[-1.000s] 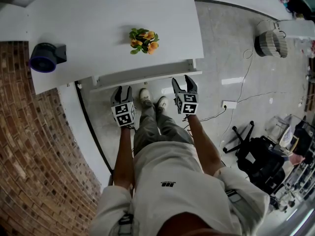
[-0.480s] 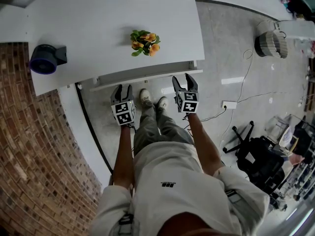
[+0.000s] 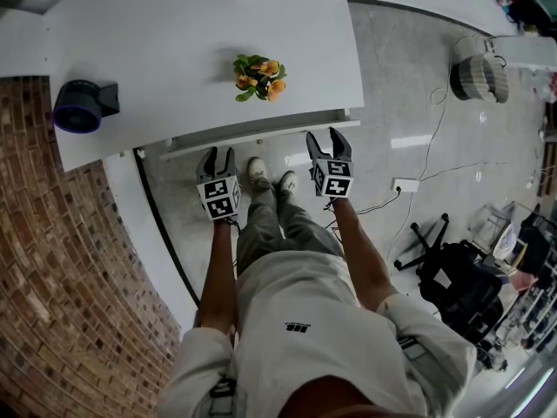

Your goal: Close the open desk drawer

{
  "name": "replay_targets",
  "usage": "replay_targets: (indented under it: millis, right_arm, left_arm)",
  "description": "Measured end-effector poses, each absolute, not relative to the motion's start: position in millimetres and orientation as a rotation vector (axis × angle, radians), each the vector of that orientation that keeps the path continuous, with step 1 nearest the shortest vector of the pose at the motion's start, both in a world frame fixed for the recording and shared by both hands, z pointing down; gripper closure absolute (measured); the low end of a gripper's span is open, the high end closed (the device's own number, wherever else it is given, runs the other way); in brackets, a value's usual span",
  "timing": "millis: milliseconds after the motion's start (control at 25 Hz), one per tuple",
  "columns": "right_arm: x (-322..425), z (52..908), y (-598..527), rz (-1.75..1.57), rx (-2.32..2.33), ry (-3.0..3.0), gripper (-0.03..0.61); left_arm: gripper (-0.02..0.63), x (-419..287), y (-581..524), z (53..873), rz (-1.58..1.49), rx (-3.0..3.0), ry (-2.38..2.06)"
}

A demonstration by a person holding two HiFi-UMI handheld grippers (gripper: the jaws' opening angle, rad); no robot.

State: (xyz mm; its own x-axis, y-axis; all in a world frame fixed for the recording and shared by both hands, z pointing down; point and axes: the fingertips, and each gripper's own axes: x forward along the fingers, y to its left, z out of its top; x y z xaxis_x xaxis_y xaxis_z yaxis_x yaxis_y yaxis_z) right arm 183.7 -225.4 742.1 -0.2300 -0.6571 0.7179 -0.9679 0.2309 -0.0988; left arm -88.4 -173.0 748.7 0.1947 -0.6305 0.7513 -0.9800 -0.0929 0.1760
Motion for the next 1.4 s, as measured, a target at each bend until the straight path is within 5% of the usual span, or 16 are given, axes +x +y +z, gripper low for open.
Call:
replay_targets:
  millis: [1400]
  right_arm:
    - [175.4, 743.3, -260.5, 0.728, 1.532, -1.957, 0.302]
  left_arm:
    - [0.448, -96.8, -206.7, 749.5, 0.658, 1.844, -1.491]
